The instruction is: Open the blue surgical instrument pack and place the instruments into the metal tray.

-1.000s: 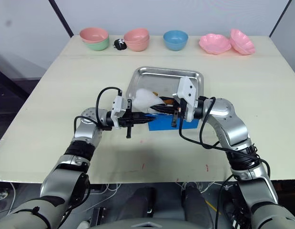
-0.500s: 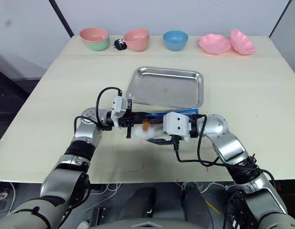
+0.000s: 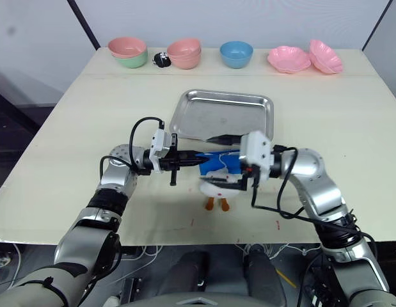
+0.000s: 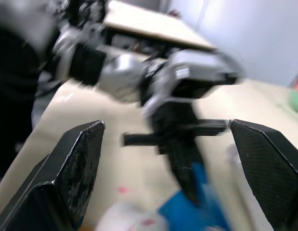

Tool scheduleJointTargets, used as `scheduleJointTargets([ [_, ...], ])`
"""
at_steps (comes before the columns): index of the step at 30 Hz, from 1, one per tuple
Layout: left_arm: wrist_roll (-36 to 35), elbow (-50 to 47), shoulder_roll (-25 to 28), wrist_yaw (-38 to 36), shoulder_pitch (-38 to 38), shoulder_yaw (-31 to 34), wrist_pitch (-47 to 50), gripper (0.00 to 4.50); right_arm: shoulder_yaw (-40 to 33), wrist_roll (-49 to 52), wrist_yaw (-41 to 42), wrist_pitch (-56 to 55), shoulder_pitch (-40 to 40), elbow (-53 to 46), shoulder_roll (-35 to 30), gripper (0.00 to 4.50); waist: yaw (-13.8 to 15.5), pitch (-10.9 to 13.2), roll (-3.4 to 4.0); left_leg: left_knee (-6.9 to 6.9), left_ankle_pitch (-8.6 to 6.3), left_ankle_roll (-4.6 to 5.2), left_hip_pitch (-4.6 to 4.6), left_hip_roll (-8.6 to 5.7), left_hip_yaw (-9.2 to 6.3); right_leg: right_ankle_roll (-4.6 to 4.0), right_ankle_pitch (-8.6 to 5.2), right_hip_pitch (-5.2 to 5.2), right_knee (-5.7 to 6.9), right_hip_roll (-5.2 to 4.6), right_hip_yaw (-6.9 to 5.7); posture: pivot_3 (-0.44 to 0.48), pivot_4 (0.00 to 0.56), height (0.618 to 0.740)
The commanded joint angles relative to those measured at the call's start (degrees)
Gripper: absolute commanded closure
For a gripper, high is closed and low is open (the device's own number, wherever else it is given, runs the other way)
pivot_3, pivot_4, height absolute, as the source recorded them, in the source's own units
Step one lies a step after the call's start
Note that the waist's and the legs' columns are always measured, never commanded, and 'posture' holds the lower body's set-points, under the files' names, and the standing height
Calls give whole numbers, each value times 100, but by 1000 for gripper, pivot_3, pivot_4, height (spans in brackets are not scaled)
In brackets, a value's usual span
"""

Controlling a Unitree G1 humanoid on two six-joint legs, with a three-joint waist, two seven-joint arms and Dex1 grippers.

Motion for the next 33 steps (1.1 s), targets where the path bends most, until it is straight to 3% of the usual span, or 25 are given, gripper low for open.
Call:
scheduleJointTargets([
  [1, 231, 6, -10, 14, 170, -173, 16, 4500, -545, 454, 210, 118, -46, 88, -242, 169, -4, 0, 0, 0, 0, 0, 0, 0, 0, 0, 0, 0, -1, 0, 0, 0, 150, 740],
  [11, 230, -92, -18, 53, 211, -185, 26, 4500, -676, 320, 864, 180, -165, 1658, -777, 169, -9, -1, 1, 0, 0, 1, 1, -2, 1, 0, 0, 2, -1, 0, -3, 0, 150, 740],
  [22, 238, -76, -26, 77, 190, -193, 2, 4500, -594, -144, 1235, -518, -517, 2972, -531, 169, -4, -1, 2, 0, 0, 0, 1, -3, 0, 0, 0, 3, 0, -1, -5, 0, 150, 740],
  [25, 234, -74, -16, 80, 182, -184, 0, 4500, -551, -263, 1333, -709, -523, 3097, -501, 1020, -7, -1, 2, 0, 0, 0, 1, -3, -1, 0, 0, 3, 1, -1, -5, 0, 150, 740],
  [27, 235, -73, -10, 75, 182, -184, -4, 4500, -553, -288, 1361, -783, -519, 3130, -449, 1886, -6, -1, 2, 0, 0, 0, 1, -3, -1, 0, 0, 3, 2, -1, -5, 0, 150, 740],
  [28, 234, -73, -8, 71, 182, -184, -6, 4500, -570, -280, 1358, -788, -523, 3131, -415, 2052, -7, -1, 2, 0, 0, 0, 1, -3, -1, 0, 0, 3, 2, -1, -5, 0, 150, 740],
  [30, 232, -71, -7, 64, 174, -184, -5, 4500, -572, -315, 1371, -827, -530, 3133, -387, 3159, -7, -1, 2, 0, 0, 0, 2, -3, -1, 0, 0, 3, 1, -1, -5, 0, 150, 740],
  [33, 229, -61, -14, 55, 155, -186, -2, 4500, -546, -413, 1405, -931, -520, 3165, -393, 4290, -8, -1, 2, 0, 0, 0, 1, -3, -1, 0, 0, 3, 2, -1, -5, 0, 150, 740],
])
